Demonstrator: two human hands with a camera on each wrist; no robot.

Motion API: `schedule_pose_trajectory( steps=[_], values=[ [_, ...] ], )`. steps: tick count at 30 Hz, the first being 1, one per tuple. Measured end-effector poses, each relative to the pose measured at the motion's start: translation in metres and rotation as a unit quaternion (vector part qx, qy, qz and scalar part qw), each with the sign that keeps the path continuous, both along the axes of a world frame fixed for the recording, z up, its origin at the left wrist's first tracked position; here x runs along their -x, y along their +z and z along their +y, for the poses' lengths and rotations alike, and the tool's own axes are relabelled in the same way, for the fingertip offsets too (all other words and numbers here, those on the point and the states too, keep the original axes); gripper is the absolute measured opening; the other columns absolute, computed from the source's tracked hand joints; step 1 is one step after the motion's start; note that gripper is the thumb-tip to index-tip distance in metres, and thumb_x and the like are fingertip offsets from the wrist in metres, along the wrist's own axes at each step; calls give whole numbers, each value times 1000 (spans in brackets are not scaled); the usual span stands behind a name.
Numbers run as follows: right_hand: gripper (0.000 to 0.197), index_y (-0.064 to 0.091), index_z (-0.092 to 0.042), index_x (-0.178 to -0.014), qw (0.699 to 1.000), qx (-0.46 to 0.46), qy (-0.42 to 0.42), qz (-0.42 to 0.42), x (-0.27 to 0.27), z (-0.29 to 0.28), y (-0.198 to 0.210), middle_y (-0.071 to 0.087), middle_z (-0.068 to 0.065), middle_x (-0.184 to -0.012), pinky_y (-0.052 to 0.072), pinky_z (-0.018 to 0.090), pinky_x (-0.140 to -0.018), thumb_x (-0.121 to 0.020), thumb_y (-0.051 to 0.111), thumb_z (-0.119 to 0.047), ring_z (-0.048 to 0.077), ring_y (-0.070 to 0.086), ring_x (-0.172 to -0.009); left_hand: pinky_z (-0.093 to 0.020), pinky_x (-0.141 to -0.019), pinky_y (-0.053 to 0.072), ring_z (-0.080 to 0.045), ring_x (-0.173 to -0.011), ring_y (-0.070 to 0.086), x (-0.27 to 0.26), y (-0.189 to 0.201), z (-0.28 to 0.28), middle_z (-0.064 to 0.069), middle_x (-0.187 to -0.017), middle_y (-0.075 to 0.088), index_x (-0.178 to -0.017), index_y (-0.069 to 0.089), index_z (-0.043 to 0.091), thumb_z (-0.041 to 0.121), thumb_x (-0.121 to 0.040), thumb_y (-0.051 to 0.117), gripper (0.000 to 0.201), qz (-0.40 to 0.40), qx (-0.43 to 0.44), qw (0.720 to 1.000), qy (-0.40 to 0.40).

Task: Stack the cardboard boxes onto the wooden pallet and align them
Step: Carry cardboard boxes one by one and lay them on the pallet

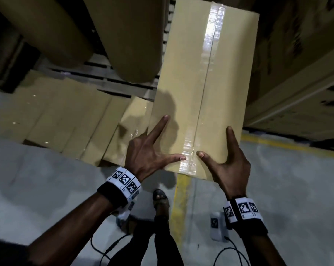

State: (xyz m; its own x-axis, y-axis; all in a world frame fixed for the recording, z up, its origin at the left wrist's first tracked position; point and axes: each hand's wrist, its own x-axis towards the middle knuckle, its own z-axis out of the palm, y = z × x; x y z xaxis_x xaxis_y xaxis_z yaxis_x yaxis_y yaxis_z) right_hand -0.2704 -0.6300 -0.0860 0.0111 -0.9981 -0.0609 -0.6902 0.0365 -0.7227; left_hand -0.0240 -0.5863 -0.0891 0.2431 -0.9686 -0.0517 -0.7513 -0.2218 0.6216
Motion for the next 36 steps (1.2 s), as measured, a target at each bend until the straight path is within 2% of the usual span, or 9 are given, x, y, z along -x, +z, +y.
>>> schedule_pose_trajectory(
  steps=[4, 8, 11, 15, 19, 22, 26, 32, 36],
  values=[
    [105, 35, -50, -156, 997, 30, 61, -46, -22, -1, 77, 43, -28, -151, 36, 21, -113, -65, 85, -69, -6, 40, -137, -38, -94, 54, -31, -106, 71, -17, 83, 29, -10, -121, 74, -161, 23, 48, 94, -55, 69, 124, -4, 33, 998, 61],
    [105, 37, -49, -155, 987, 52, 136, -66, -63, -9, 131, 49, -19, -153, 38, 29, -117, -63, 81, -75, 1, 45, -139, -34, -79, 56, -29, -90, 74, -46, 138, 58, -8, -106, 78, -160, 30, 44, 98, -56, 61, 121, -51, 84, 986, 133],
    [105, 37, -49, -155, 976, 69, 197, -62, -102, -13, 156, 53, -14, -152, 38, 30, -117, -64, 82, -73, 9, 49, -140, -34, -73, 57, -30, -83, 74, -69, 159, 79, -11, -96, 78, -160, 32, 42, 100, -56, 58, 121, -74, 106, 972, 194],
    [104, 35, -49, -156, 954, 78, 286, -49, -172, -9, 179, 51, -15, -153, 38, 27, -116, -65, 81, -73, 11, 49, -140, -33, -75, 58, -26, -83, 75, -111, 175, 120, -6, -101, 79, -159, 35, 39, 99, -57, 60, 121, -81, 148, 946, 278],
    [106, 28, -55, -156, 922, 75, 375, -64, -258, 3, 192, 50, -14, -154, 39, 36, -118, -65, 78, -79, 15, 49, -140, -29, -59, 57, -11, -52, 60, -166, 186, 165, 0, -69, 71, -160, 36, 36, 99, -60, 60, 120, -73, 165, 919, 349],
    [106, 25, -62, -153, 897, 68, 430, -78, -335, 22, 198, 49, -14, -155, 36, 35, -118, -64, 79, -80, 15, 46, -142, -29, -56, 54, -13, -48, 54, -217, 191, 201, 0, -61, 65, -159, 40, 29, 96, -63, 62, 119, -89, 164, 898, 399],
    [106, 23, -68, -150, 863, 54, 494, -92, -445, 62, 204, 49, -7, -156, 39, 52, -118, -63, 83, -76, 22, 44, -144, -24, -64, 51, -11, -54, 52, -293, 199, 255, -5, -70, 71, -160, 37, 33, 97, -62, 59, 119, -121, 145, 857, 479],
    [104, 26, -62, -153, 808, 65, 576, -107, -622, 142, 220, 47, -8, -157, 35, 43, -120, -64, 75, -84, 19, 43, -144, -29, -83, 58, -14, -80, 70, -421, 211, 348, -2, -107, 78, -161, 23, 47, 98, -58, 63, 121, -114, 129, 806, 566],
    [104, 28, -62, -153, 769, 52, 624, -129, -735, 203, 224, 43, -13, -160, 34, 51, -122, -65, 83, -74, 19, 39, -147, -29, -91, 56, -17, -98, 73, -498, 220, 411, 2, -131, 71, -161, 25, 46, 94, -58, 69, 121, -127, 135, 767, 614]
  ],
)
